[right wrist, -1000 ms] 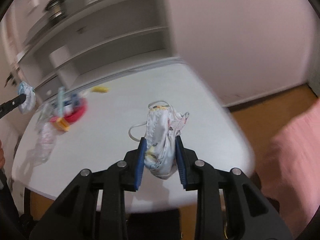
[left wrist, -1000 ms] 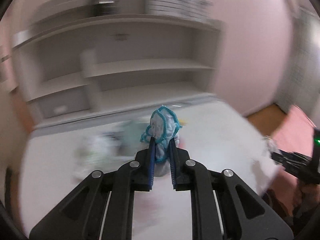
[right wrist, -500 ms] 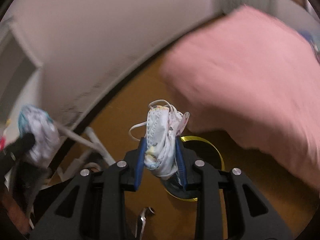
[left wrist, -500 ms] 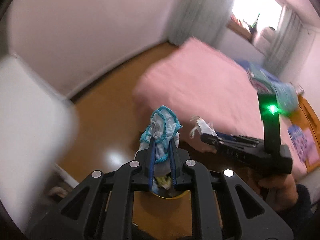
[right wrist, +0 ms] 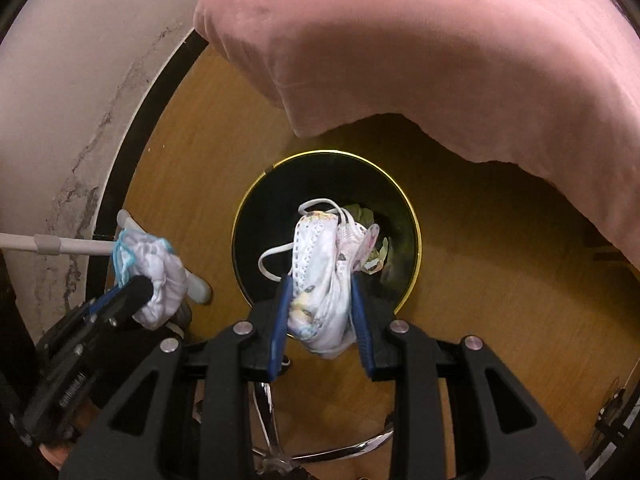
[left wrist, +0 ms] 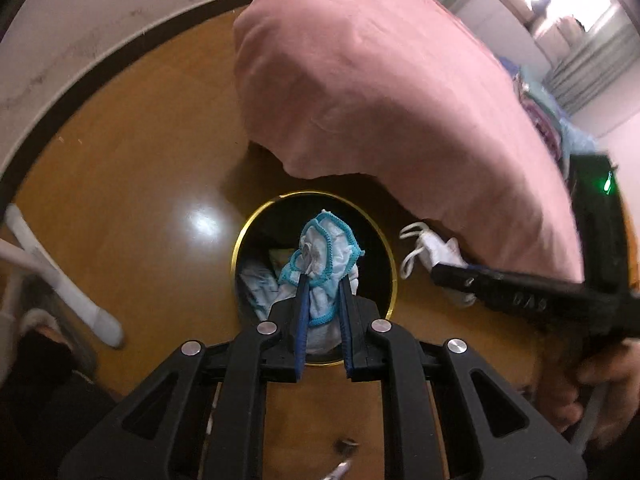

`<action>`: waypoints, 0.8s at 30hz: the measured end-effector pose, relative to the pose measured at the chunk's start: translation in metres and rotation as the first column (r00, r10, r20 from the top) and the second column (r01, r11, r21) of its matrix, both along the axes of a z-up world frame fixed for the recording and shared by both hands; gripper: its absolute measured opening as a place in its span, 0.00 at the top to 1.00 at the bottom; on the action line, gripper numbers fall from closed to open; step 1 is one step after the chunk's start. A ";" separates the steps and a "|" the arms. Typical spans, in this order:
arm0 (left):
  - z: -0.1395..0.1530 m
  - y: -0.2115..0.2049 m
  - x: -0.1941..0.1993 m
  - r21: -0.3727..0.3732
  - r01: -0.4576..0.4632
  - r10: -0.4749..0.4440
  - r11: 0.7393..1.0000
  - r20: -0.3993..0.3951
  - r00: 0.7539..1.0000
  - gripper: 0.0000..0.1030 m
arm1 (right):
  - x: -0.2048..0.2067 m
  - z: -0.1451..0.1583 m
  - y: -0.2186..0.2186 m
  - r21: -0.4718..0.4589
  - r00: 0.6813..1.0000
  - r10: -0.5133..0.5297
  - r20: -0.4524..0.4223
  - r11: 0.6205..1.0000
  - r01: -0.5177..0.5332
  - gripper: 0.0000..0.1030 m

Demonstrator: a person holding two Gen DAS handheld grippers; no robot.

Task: Collect trash
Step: 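Carry both items to the bin and open both tools over it, then move both tools back to the desk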

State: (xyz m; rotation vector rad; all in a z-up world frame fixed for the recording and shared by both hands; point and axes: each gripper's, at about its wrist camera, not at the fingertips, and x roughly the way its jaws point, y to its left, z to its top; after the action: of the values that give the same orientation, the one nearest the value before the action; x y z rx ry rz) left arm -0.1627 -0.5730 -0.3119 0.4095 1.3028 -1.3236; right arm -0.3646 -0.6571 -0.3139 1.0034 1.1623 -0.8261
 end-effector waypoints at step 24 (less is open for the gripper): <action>0.006 0.014 -0.007 -0.045 0.012 -0.011 0.999 0.021 1.000 0.46 | 0.006 0.025 0.005 -0.067 1.000 0.005 0.016 0.998 -0.004 0.41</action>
State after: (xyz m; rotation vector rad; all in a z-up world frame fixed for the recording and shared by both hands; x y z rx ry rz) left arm -0.1692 -0.5591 -0.3062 0.3984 1.2530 -1.3528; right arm -0.3582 -0.6518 -0.2893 0.9507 1.1157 -0.8461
